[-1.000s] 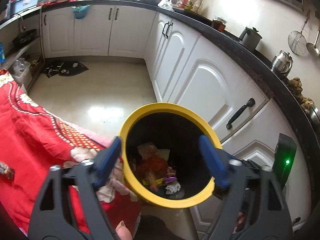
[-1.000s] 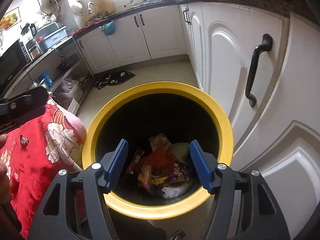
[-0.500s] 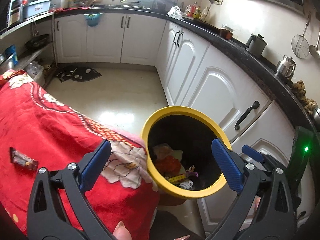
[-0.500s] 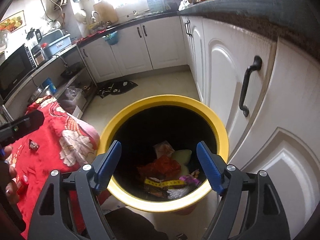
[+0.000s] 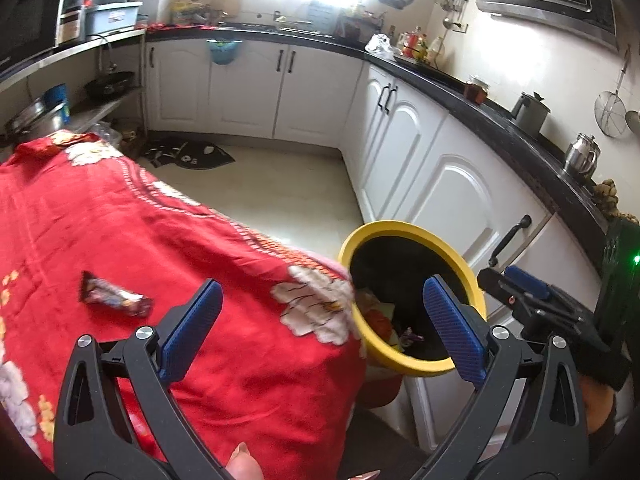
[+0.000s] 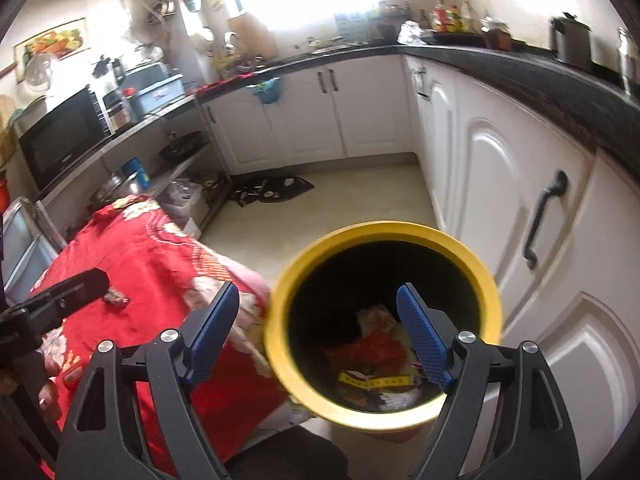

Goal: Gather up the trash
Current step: 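Move both tools back toward the chocolate bar and red bottle, then grasp the chocolate bar with the right tool while the left tool grasps the red bottle, then carry the chocolate bar and red bottle over the yellow-rimmed bin, then open both tools to drop the chocolate bar and bottle into the bin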

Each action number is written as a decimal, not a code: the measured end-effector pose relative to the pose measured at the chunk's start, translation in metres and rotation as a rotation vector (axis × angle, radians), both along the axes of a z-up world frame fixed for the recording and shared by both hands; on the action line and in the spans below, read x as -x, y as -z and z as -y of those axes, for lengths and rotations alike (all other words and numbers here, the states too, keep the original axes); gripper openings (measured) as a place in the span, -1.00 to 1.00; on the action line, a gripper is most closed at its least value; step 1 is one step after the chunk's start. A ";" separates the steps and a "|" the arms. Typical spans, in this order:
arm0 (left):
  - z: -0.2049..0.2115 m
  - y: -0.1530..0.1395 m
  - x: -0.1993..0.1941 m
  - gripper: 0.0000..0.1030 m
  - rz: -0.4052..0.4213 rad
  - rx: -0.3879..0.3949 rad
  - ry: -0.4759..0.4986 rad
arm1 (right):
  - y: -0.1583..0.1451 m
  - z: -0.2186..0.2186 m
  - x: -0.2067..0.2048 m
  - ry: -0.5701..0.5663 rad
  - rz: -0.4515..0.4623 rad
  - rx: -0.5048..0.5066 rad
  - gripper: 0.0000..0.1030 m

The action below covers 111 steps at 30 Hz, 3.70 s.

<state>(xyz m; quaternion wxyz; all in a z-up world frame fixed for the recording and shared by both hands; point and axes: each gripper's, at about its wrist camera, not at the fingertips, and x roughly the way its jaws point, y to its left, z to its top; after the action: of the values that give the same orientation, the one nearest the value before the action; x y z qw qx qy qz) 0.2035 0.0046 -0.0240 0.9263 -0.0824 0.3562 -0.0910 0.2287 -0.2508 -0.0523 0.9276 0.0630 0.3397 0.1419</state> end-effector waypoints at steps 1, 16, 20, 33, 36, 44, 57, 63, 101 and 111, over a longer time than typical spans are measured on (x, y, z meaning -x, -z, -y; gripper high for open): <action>-0.006 0.000 0.004 0.79 0.002 -0.007 -0.010 | 0.000 -0.005 0.001 -0.012 0.001 -0.002 0.54; -0.108 0.038 0.063 0.79 -0.119 -0.073 -0.087 | 0.010 -0.157 -0.031 -0.390 -0.058 0.029 0.54; -0.118 0.047 0.074 0.77 -0.149 -0.075 -0.042 | 0.021 -0.209 -0.038 -0.502 -0.083 0.082 0.52; -0.129 0.078 0.083 0.21 -0.228 -0.141 0.032 | 0.059 -0.327 -0.046 -0.726 -0.143 0.265 0.16; -0.129 0.084 0.082 0.05 -0.247 -0.154 0.036 | 0.066 -0.335 -0.047 -0.738 -0.154 0.290 -0.02; -0.132 0.085 0.080 -0.35 -0.251 -0.161 0.006 | 0.071 -0.319 -0.046 -0.720 -0.174 0.247 -0.61; -0.095 0.082 0.065 -0.51 -0.231 -0.128 0.044 | 0.061 -0.220 -0.034 -0.589 -0.214 0.091 -0.78; -0.068 0.076 0.043 -0.51 -0.212 -0.089 0.066 | 0.051 -0.155 -0.030 -0.485 -0.206 0.008 -0.78; 0.123 0.034 -0.057 -0.52 -0.077 0.061 0.267 | 0.025 0.065 -0.036 0.027 -0.114 -0.022 -0.75; 0.137 0.043 -0.086 -0.10 -0.111 0.047 0.238 | 0.048 0.064 -0.054 0.070 -0.164 0.029 -0.28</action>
<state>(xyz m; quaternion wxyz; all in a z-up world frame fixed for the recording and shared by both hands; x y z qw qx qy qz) 0.2894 -0.1320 -0.0671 0.8856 -0.0661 0.4120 -0.2038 0.2830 -0.3150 -0.1006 0.9019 0.0730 0.4142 0.0989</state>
